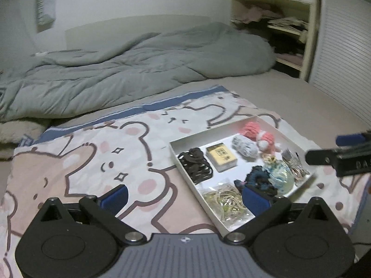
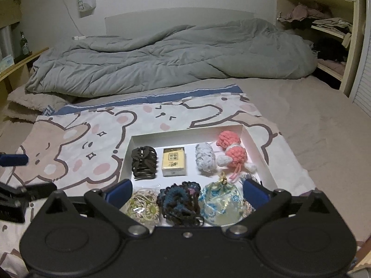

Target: Organize objects

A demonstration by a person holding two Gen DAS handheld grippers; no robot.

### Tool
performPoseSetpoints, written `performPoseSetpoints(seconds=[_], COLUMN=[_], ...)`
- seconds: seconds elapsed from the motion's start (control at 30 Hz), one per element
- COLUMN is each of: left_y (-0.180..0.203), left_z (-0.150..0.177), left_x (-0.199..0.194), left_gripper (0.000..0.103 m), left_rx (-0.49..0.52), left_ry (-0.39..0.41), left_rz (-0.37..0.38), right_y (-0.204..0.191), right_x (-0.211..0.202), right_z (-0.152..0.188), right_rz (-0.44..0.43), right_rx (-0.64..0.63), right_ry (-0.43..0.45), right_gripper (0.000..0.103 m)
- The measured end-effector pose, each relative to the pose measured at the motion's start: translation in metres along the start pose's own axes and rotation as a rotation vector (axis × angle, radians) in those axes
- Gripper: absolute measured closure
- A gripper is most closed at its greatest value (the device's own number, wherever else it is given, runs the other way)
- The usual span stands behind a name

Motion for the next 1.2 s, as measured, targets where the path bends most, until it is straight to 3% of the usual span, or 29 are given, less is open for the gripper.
performPoseSetpoints(seconds=[0.23,0.67,1.2], left_y=[-0.006,0.002,-0.008], left_z=[0.005,0.014,0.011], left_x=[0.001,0.008,0.004], left_gripper=[0.000,0.000,0.000], left_rx=[-0.085,-0.083,-0.115], left_ry=[-0.010,-0.071,-0.055], left_rz=[-0.016,-0.026,-0.074], right_y=[-0.002,-0.005,-0.006], right_x=[-0.005,-0.012,-0.013], right_z=[0.009,0.018,0.020], right_rz=[0.014,0.051,0.067], right_rx=[-0.016,-0.023,-0.034], right_ry=[-0.001,0.008,0.002], right_gripper=[0.000,0.000,0.000])
Point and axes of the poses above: each gripper's, at about its wrist camera, not at the fingertips, and x roughly the way its jaws point, y to its right, z to its underside, the point moved 4 cm from there along x, roughly the way its jaws point, and after that the axes turned 12 degrees about z, right-handed, at the moved point
